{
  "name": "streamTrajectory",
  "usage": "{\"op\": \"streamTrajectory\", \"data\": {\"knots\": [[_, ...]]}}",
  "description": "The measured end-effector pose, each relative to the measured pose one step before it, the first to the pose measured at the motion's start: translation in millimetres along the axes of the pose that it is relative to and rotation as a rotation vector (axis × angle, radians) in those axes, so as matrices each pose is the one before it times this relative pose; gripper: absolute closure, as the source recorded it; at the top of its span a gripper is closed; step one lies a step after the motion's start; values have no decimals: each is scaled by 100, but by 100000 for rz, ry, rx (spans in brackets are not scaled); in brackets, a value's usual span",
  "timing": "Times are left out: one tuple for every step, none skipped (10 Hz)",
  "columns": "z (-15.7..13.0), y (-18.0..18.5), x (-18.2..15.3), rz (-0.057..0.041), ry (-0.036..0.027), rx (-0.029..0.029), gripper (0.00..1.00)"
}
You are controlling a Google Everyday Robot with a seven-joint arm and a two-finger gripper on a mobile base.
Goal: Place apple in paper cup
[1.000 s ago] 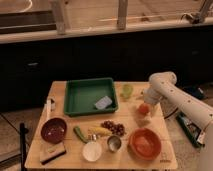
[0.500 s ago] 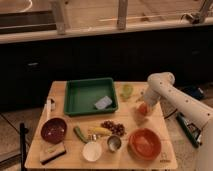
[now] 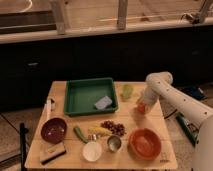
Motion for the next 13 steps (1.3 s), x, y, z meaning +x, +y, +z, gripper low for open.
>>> {"op": "streamTrajectory", "data": {"knots": [[-24, -114, -83, -133, -74, -94, 68], [-77, 76, -123, -157, -41, -412, 74], [-392, -93, -235, -239, 148, -99, 84], [-207, -140, -186, -35, 62, -166, 85], [-96, -73, -161, -205, -77, -339, 85], [-254, 53, -125, 145, 105, -518, 85], [-153, 44, -32, 63, 150, -141, 85], [-240, -5, -142, -59, 127, -173, 85], [-321, -22, -230, -215, 181, -377, 85], [-364, -122, -331, -406, 231, -320, 85], [-253, -2, -203, -172, 147, -305, 85], [-287, 56, -174, 27, 196, -229, 85], [-211, 108, -127, 136, 111, -222, 86]]}}
